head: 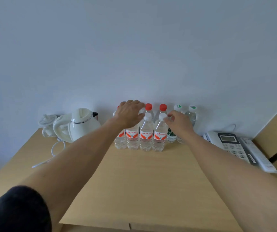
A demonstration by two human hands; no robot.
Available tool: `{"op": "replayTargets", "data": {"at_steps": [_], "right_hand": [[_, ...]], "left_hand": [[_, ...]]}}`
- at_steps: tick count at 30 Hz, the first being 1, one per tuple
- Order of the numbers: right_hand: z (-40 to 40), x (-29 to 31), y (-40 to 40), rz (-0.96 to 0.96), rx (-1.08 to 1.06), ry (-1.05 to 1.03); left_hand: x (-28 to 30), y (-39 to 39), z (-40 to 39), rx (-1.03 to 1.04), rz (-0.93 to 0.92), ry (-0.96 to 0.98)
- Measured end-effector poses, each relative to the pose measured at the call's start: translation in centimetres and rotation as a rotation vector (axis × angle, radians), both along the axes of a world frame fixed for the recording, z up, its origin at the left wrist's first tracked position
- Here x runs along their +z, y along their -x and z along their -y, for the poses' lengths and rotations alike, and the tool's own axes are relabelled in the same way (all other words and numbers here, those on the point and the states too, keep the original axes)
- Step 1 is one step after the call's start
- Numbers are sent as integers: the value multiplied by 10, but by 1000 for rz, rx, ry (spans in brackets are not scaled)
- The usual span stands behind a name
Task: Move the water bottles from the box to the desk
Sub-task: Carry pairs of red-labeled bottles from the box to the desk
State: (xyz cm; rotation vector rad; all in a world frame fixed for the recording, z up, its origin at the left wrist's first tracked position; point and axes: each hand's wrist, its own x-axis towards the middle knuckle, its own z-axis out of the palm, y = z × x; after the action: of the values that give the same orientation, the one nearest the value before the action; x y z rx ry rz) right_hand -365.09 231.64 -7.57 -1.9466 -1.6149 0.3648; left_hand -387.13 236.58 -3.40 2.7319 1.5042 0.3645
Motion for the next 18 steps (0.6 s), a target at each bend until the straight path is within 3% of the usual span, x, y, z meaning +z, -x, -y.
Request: {"op": "replayTargets", "data": {"at_steps": [6, 18], "right_hand": [[20, 12, -7, 38, -93, -12], [96, 28, -50, 169, -292, 80]], "left_hand": [[15, -12, -12, 37, 13, -41], [28, -102, 2, -187, -33, 19]]}}
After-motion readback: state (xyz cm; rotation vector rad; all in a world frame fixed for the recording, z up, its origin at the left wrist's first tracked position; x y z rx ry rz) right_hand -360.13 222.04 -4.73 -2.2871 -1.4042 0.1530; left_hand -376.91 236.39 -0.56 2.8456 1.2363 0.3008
